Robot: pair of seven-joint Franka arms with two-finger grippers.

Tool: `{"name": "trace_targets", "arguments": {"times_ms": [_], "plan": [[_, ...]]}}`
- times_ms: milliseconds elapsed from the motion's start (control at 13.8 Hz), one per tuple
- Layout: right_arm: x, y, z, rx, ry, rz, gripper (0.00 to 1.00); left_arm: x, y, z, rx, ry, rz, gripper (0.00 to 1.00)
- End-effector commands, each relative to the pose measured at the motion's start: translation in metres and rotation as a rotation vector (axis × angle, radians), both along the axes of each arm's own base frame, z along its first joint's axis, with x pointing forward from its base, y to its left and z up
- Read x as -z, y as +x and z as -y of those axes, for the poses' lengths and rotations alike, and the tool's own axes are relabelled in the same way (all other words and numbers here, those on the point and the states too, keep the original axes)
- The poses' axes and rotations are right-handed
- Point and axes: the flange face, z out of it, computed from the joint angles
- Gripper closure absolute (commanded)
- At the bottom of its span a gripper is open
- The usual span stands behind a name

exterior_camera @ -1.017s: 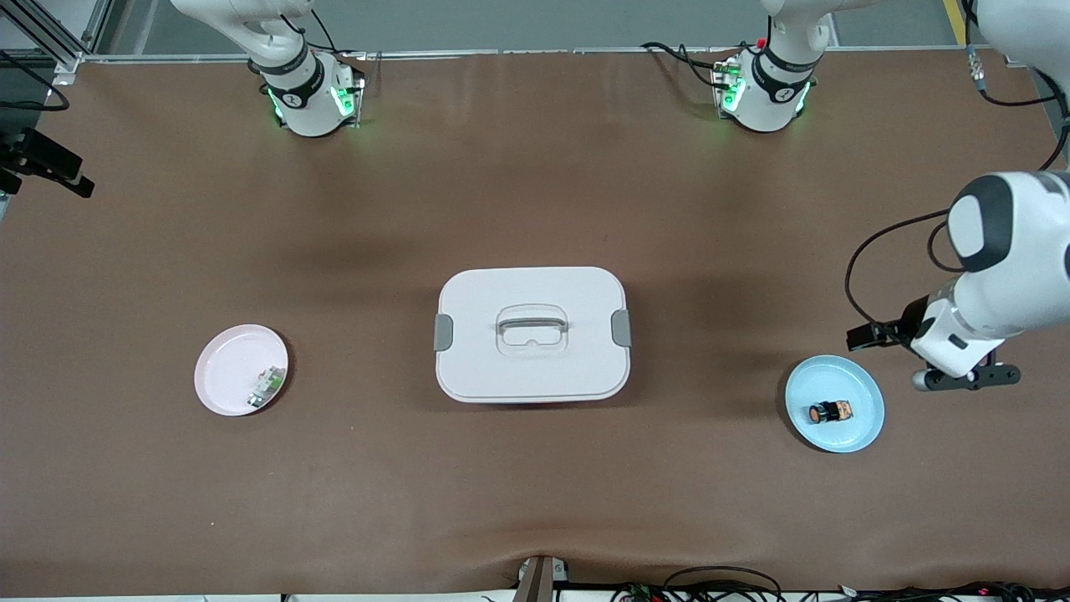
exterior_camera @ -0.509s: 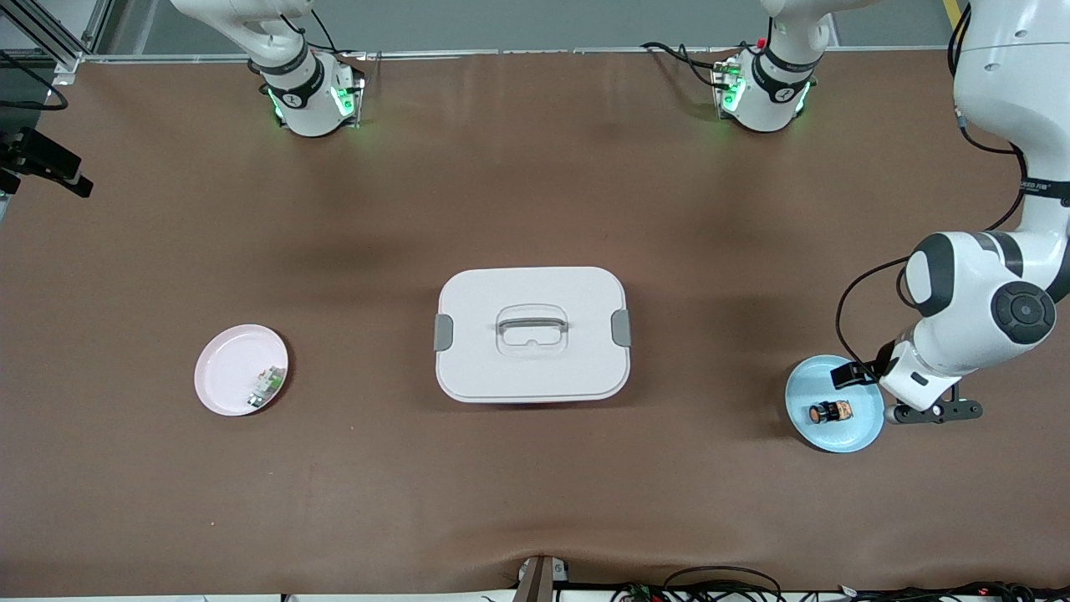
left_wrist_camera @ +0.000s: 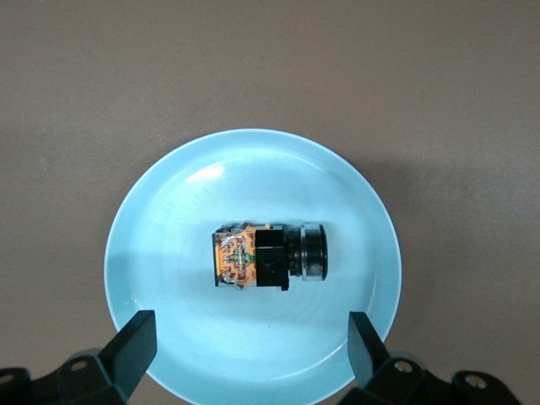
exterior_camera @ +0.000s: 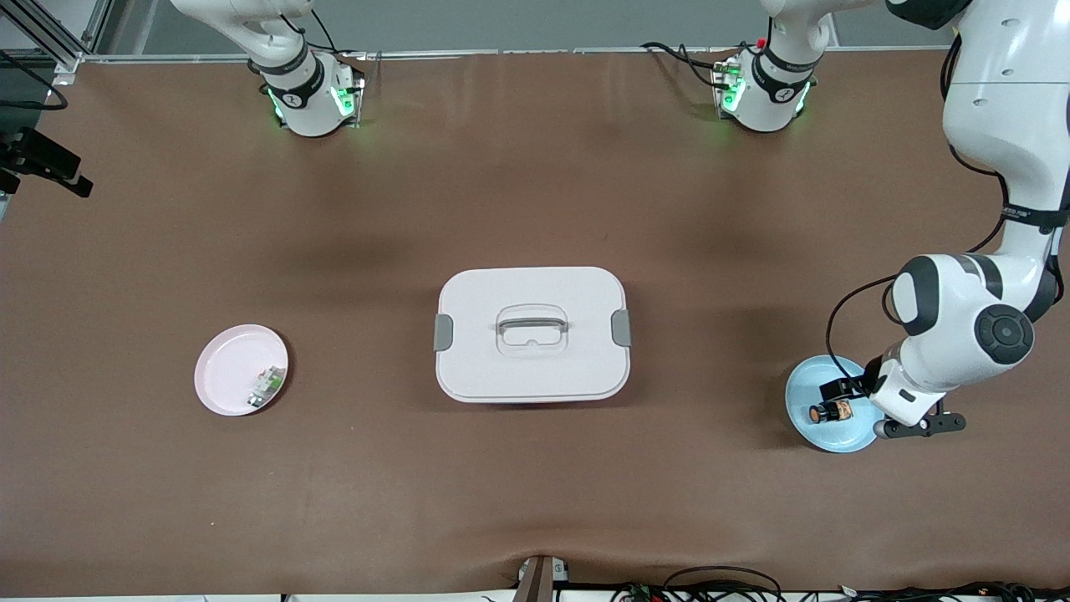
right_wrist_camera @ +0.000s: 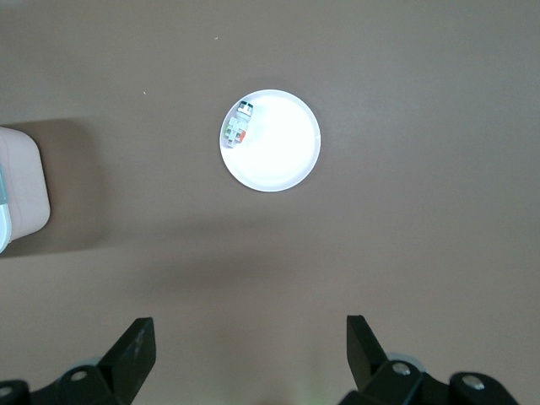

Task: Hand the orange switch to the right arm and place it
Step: 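Move the left gripper down over the black-orange switch on the blue plate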

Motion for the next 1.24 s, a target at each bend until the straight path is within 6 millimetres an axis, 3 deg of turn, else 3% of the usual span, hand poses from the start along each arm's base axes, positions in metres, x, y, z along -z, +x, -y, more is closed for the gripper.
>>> {"name": "trace_targets", "arguments": {"times_ms": [0, 654, 1017, 1163], "plan": [[-0.006, 0.001, 0.002, 0.005, -0.005, 0.006, 0.00, 0.013, 0.015, -0.003, -0.025, -0.027, 0.028, 0.00], [-0.006, 0.001, 0.001, 0.004, -0.006, 0.011, 0.00, 0.046, 0.018, 0.002, -0.029, -0.047, 0.062, 0.00], [-0.007, 0.001, 0.001, 0.004, -0.006, 0.012, 0.00, 0.055, 0.017, 0.001, -0.028, -0.046, 0.054, 0.00], [-0.007, 0.001, 0.001, 0.004, -0.006, 0.014, 0.00, 0.055, 0.017, 0.001, -0.027, -0.046, 0.054, 0.06]]}}
